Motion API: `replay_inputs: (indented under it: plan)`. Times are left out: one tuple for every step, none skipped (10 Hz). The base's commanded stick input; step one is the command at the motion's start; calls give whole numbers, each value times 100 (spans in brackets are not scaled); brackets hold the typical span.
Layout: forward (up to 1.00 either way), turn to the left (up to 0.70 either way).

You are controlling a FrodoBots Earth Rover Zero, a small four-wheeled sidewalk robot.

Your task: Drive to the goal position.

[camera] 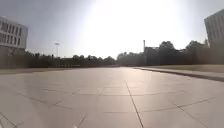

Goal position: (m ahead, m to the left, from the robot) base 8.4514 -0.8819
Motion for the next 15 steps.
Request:
replay_inputs:
  plan:
    - [7,0]
    - [7,0]
    - [7,0]
    - [7,0]
    - [7,0]
    - [6,-1]
    - [6,-1]
    - [6,0]
    - [6,0]
    - [7,0]
    - [7,0]
    - [7,-1]
    - [7,0]
    - [7,0]
    - [7,0]
